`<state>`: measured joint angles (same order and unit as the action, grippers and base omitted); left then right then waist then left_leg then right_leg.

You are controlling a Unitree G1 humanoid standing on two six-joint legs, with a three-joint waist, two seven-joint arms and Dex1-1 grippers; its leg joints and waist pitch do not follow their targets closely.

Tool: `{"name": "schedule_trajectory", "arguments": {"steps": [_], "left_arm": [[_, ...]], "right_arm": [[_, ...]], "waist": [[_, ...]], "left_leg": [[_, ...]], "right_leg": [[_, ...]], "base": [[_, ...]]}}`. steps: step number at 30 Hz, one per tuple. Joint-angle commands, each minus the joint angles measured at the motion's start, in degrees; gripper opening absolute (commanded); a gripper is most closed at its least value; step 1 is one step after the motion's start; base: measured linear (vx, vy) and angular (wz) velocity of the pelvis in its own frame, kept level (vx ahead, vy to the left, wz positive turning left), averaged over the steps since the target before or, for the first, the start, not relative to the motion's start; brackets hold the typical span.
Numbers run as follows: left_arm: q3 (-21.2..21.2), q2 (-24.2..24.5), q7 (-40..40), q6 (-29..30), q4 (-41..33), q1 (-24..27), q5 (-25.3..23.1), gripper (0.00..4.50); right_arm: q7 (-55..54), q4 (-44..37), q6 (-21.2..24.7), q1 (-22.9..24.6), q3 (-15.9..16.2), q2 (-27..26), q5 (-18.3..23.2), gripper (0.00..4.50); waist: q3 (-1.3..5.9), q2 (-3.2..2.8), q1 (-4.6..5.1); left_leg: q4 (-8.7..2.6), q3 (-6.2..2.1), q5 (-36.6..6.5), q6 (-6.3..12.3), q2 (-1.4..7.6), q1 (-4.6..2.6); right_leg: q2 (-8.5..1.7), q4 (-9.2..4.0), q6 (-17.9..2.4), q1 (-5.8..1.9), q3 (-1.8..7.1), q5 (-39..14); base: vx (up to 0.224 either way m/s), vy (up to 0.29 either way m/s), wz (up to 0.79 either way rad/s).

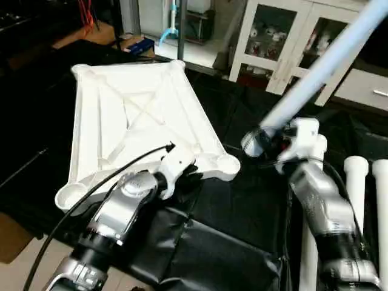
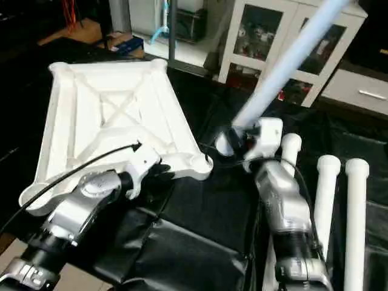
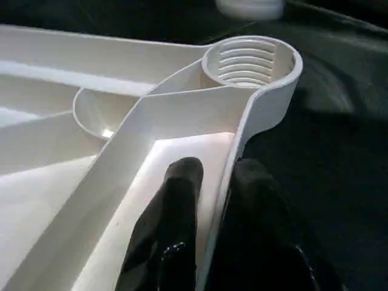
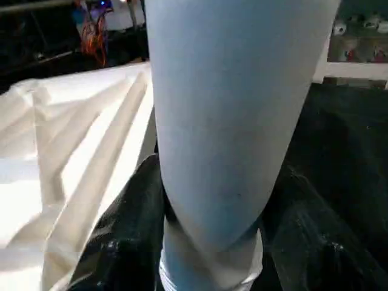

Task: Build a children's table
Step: Insert table leg to table base

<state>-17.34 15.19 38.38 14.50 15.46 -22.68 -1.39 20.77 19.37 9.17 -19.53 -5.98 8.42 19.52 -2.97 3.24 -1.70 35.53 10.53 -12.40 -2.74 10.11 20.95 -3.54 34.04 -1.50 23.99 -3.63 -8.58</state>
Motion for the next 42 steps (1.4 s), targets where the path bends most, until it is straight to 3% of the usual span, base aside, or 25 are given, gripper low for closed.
{"name": "schedule_trajectory", "arguments": {"steps": [1, 2, 3, 5, 6, 7, 8, 9, 10, 11, 14, 16, 21, 42], "left_arm": [[-3.3, 0.6, 3.8, -3.6, 0.9, 1.2, -1.1, 0.69], [-4.4, 1.8, 4.6, -5.4, 2.1, 1.5, -2.1, 0.69], [-4.4, 1.8, 4.6, -5.4, 2.1, 1.5, -2.1, 0.69], [-5.3, 3.6, 5.0, -8.0, 4.2, 1.5, -3.5, 0.69], [-5.1, 4.0, 5.1, -8.4, 4.7, 1.3, -3.7, 0.69], [-5.0, 4.1, 5.3, -8.6, 4.9, 1.2, -3.6, 0.69], [-4.7, 4.3, 5.8, -8.6, 4.8, 1.3, -3.2, 0.69], [-4.6, 4.4, 6.4, -8.9, 5.0, 0.9, -2.9, 0.69], [-4.6, 4.4, 6.4, -8.9, 5.0, 0.9, -2.9, 0.69], [-4.7, 4.3, 6.8, -9.9, 6.0, 0.2, -3.1, 0.69], [-5.0, 3.6, 7.6, -11.8, 8.6, -1.8, -3.7, 0.69], [-4.9, 3.4, 7.6, -12.8, 9.4, -2.3, -3.4, 0.69], [-4.4, 2.9, 7.8, -13.5, 9.4, -2.1, -2.8, 0.69], [-4.3, 2.8, 8.7, -14.4, 9.6, -1.3, -3.0, 0.69]], "right_arm": [[-2.4, -2.4, -1.5, 1.1, 1.4, -1.8, -1.6, 1.86], [-4.6, -2.3, -2.5, 1.5, 1.8, -3.4, -2.6, 1.86], [-4.6, -2.3, -2.5, 1.5, 1.8, -3.4, -2.6, 1.86], [-6.8, -2.1, -3.4, 1.6, 2.9, -5.1, -3.4, 1.86], [-7.2, -2.3, -4.0, 1.7, 3.6, -5.8, -3.8, 1.86], [-7.4, -2.4, -4.2, 1.8, 3.9, -6.2, -3.9, 1.86], [-7.6, -2.9, -4.4, 2.0, 4.1, -6.6, -3.9, 1.86], [-8.1, -3.7, -4.8, 2.6, 4.3, -6.9, -4.2, 1.86], [-8.1, -3.7, -4.8, 2.6, 4.3, -6.9, -4.2, 1.86], [-8.1, -5.0, -4.7, 3.5, 4.2, -7.1, -4.8, 1.86], [-8.4, -7.2, -4.4, 5.0, 3.6, -7.1, -5.4, 1.86], [-9.0, -7.6, -4.5, 5.3, 3.6, -7.2, -5.4, 1.86], [-9.3, -8.1, -5.0, 5.8, 4.5, -7.3, -6.1, 1.86], [-8.3, -8.4, -4.6, 5.9, 5.6, -7.6, -7.4, 1.86]], "waist": [[3.55, -0.53, 0.25], [3.34, -1.41, 0.34], [3.3, -1.05, 0.63], [3.0, -3.46, 0.42], [2.97, -3.69, 0.65], [3.08, -2.73, 0.92], [3.14, -4.17, 0.66], [3.03, -5.02, 0.7], [3.12, -4.08, 0.99], [3.28, -5.07, 0.65], [3.39, -4.92, 0.65], [3.48, -5.4, 0.52], [3.58, -5.54, 0.85], [3.32, -4.72, 0.66]], "left_leg": [[-5.08, -1.11, -9.6, 1.37, 3.38, -0.8], [-5.28, -1.22, -11.8, 0.28, 3.3, -0.94], [-5.44, -1.25, -14.0, -0.54, 3.3, -1.12], [-5.6, -1.39, -17.3, -2.04, 3.19, -1.75], [-5.65, -1.39, -18.9, -2.51, 3.14, -1.78], [-5.77, -1.55, -20.2, -2.91, 3.07, -1.54], [-5.78, -1.77, -20.2, -3.27, 3.01, -1.55], [-5.75, -1.69, -20.8, -3.15, 2.92, -1.65], [-5.67, -1.48, -20.6, -2.61, 2.86, -1.44], [-5.52, -1.48, -18.7, -2.04, 2.77, -1.32], [-5.43, -1.25, -16.7, -1.19, 2.71, -1.16], [-5.5, -1.29, -15.1, -0.82, 2.79, -1.07], [-5.62, -1.45, -15.5, -0.9, 2.9, -0.81], [-5.82, -1.44, -15.5, -0.23, 2.96, -0.69]], "right_leg": [[-4.82, -3.91, -10.4, -2.8, 3.09, -15.2], [-4.62, -4.17, -9.8, -2.48, 3.07, -17.7], [-4.45, -4.43, -9.0, -2.29, 3.06, -19.6], [-4.25, -4.69, -8.6, -1.58, 3.15, -20.4], [-4.11, -4.91, -8.5, -1.51, 3.08, -20.6], [-4.12, -4.82, -8.3, -1.98, 3.0, -20.9], [-4.25, -4.49, -8.5, -2.11, 3.12, -20.2], [-4.21, -4.64, -8.7, -1.92, 3.22, -20.2], [-4.12, -4.83, -8.7, -2.13, 3.27, -20.4], [-4.29, -4.62, -9.0, -2.29, 3.47, -19.5], [-4.08, -4.72, -9.2, -2.4, 3.49, -18.2], [-4.12, -4.49, -9.5, -2.54, 3.42, -17.1], [-4.19, -4.48, -9.5, -2.74, 3.31, -17.6], [-4.51, -4.88, -7.8, -2.47, 3.42, -22.2]], "base": [[0.0, 0.0, 0.0], [0.0, 0.0, 0.0], [0.0, 0.0, 0.0], [0.0, 0.0, 0.0], [0.0, 0.0, 0.0], [0.0, 0.0, 0.0], [0.0, 0.0, 0.0], [0.0, 0.0, 0.0], [0.0, 0.0, 0.0], [0.0, 0.0, 0.0], [0.0, 0.0, 0.0], [0.0, 0.0, 0.0], [0.0, 0.0, 0.0], [0.0, 0.0, 0.0]]}}
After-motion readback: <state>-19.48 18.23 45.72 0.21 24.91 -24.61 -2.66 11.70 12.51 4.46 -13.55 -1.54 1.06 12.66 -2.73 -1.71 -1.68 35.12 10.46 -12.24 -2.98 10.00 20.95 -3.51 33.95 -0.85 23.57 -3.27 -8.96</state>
